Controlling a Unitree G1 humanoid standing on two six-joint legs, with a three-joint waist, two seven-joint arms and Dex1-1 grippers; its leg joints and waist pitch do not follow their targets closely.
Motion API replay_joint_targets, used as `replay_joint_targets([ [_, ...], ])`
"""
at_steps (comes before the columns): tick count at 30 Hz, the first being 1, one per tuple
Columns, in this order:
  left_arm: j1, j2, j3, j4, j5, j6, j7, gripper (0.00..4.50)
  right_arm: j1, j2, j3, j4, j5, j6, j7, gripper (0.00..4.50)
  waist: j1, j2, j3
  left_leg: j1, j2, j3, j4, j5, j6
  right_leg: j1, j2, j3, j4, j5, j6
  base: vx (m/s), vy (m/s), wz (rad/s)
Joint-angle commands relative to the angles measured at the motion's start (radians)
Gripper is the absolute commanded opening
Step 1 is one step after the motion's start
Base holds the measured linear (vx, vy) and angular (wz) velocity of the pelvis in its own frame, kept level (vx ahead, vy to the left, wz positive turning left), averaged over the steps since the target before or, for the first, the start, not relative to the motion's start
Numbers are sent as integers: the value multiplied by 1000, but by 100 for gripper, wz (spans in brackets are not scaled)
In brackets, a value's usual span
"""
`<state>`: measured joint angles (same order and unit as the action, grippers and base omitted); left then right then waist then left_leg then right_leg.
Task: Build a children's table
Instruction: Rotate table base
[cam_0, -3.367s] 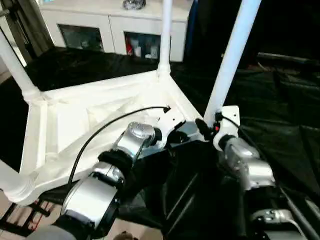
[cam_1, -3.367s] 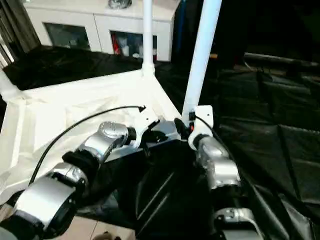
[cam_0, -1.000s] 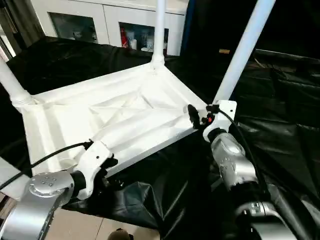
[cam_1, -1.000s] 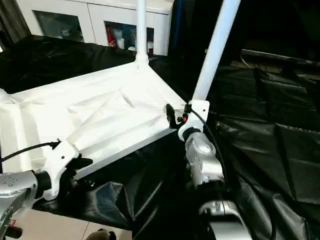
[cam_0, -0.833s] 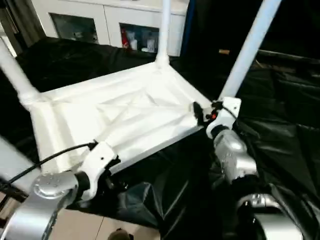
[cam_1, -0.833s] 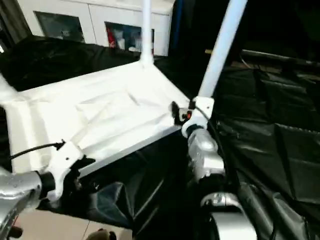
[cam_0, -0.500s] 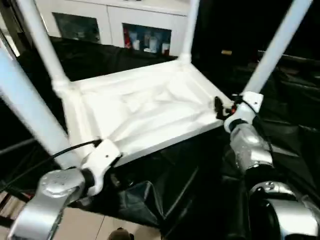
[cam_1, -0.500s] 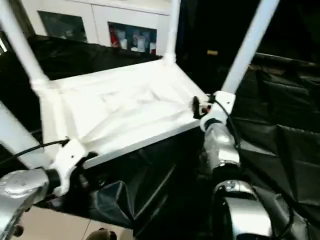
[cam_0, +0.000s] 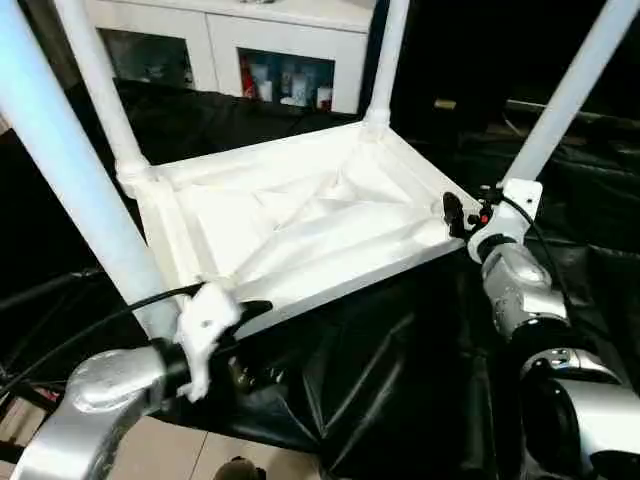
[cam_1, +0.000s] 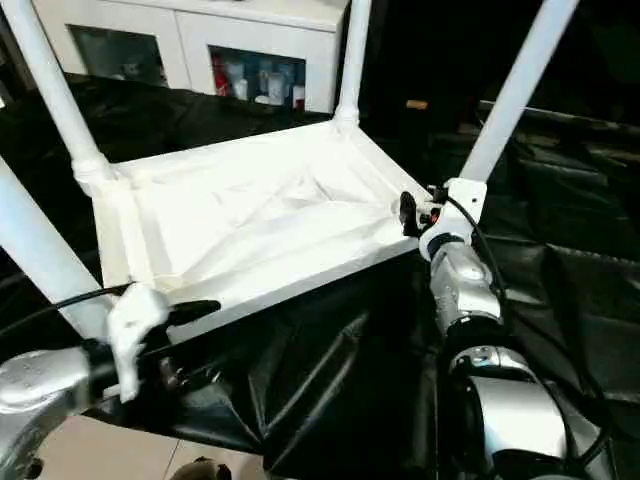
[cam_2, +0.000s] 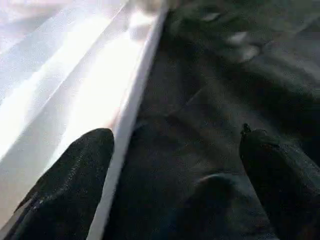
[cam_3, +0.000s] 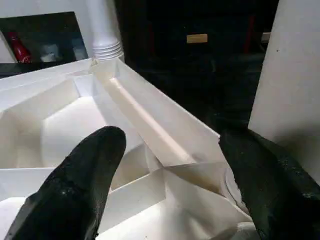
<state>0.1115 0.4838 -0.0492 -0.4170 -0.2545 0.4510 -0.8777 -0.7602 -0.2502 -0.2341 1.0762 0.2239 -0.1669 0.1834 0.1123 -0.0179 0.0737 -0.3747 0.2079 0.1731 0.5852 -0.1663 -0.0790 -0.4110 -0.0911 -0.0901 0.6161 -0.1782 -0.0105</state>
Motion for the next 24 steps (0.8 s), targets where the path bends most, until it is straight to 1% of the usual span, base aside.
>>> replay_joint_targets([
  [1, 20, 24, 89, 42, 37, -24, 50, 446, -8, -67, -43, 3, 2, -44, -44, 371, -4, 11, -66, 10, 15, 2, -70, -304, 0, 46, -39, 47, -69, -228, -184, 0, 0, 0],
  [2, 10, -1, 93, 65, 30, -48, 73, 446, -5, -55, -42, 2, 3, -49, -45, 371, -4, 12, -66, 10, 15, 1, -71, -309, -1, 46, -40, 47, -69, -237, -181, 0, 0, 0],
  [3, 9, -3, 93, 66, 30, -49, 75, 446, -5, -54, -42, 2, 3, -49, -45, 371, -5, 11, -65, 11, 14, 1, -71, -318, -4, 46, -41, 47, -72, -256, -174, 0, 0, 0],
  [4, -7, -33, 85, 94, 25, -89, 96, 446, 4, -35, -39, -7, 5, -50, -41, 371, -4, 12, -66, 14, 16, 1, -71, -323, -8, 45, -41, 48, -74, -261, -172, 0, 0, 0],
  [5, -15, -45, 74, 116, 30, -115, 111, 446, 10, -21, -33, -11, 1, -52, -40, 371, -3, 11, -66, 14, 16, 1, -71, -323, -8, 44, -41, 48, -74, -259, -172, 0, 0, 0],
  [6, -19, -46, 61, 130, 33, -126, 109, 446, 16, -12, -24, -14, -7, -54, -41, 371, -3, 11, -65, 14, 16, 2, -70, -322, -6, 43, -41, 49, -74, -255, -171, 0, 0, 0],
  [8, -26, -43, 42, 156, 51, -149, 106, 446, 23, 2, -11, -20, -19, -55, -42, 371, -2, 10, -68, 11, 16, 0, -71, -301, -3, 46, -41, 48, -69, -231, -172, 0, 0, 0],
  [10, -41, -49, 30, 185, 57, -172, 107, 446, 32, 19, 0, -31, -23, -55, -40, 371, -4, 5, -65, 10, 14, 1, -71, -288, 5, 45, -40, 49, -71, -230, -170, 0, 0, 0],
  [12, -65, -63, 25, 210, 55, -183, 118, 446, 38, 35, 6, -41, -21, -54, -38, 371, -5, 7, -64, 14, 16, 2, -71, -290, 3, 42, -40, 50, -70, -231, -170, 0, 0, 0],
  [13, -85, -69, 19, 230, 72, -191, 140, 446, 42, 46, 10, -49, -21, -51, -36, 371, -5, 7, -65, 13, 16, 1, -71, -291, 2, 44, -41, 50, -69, -225, -170, 0, 0, 0],
  [14, -126, -81, 7, 272, 111, -210, 185, 446, 52, 68, 25, -71, -24, -46, -29, 371, -5, 7, -65, 13, 16, 1, -72, -292, 3, 44, -40, 50, -69, -225, -169, 0, 0, 0],
  [15, -131, -84, 6, 277, 112, -212, 186, 446, 54, 71, 28, -74, -26, -45, -27, 371, -5, 6, -65, 14, 16, 2, -71, -293, 4, 44, -40, 51, -70, -226, -162, 0, 0, 0],
  [16, -145, -91, 1, 292, 116, -217, 192, 446, 58, 80, 37, -84, -29, -44, -20, 371, -6, 4, -64, 12, 16, 0, -74, -291, 4, 46, -43, 50, -71, -241, -160, 0, 0, 0],
  [18, -177, -112, -15, 323, 101, -245, 175, 446, 68, 102, 63, -112, -42, -47, -2, 371, -8, 1, -63, 12, 16, -1, -74, -296, 1, 45, -47, 51, -75, -267, -155, 0, 0, 0],
  [19, -196, -131, -26, 332, 72, -247, 148, 446, 70, 115, 69, -124, -43, -43, 8, 371, -9, -2, -64, 11, 17, -1, -74, -288, 2, 46, -48, 52, -72, -263, -156, 0, 0, 0],
  [20, -199, -135, -27, 331, 66, -244, 144, 446, 71, 117, 70, -126, -43, -42, 9, 371, -10, -1, -65, 11, 17, -1, -74, -282, 2, 46, -47, 52, -72, -259, -158, 0, 0, 0],
  [22, -213, -156, -36, 329, 39, -234, 126, 446, 73, 127, 74, -136, -46, -42, 13, 371, -13, 1, -65, 10, 18, 0, -73, -268, 2, 45, -47, 53, -68, -226, -169, 0, 0, 0],
  [24, -211, -156, -71, 305, 12, -204, 78, 446, 74, 137, 80, -143, -55, -41, 11, 371, -16, 0, -66, 9, 17, 2, -71, -243, 10, 47, -45, 53, -63, -187, -178, 0, 0, 0],
])
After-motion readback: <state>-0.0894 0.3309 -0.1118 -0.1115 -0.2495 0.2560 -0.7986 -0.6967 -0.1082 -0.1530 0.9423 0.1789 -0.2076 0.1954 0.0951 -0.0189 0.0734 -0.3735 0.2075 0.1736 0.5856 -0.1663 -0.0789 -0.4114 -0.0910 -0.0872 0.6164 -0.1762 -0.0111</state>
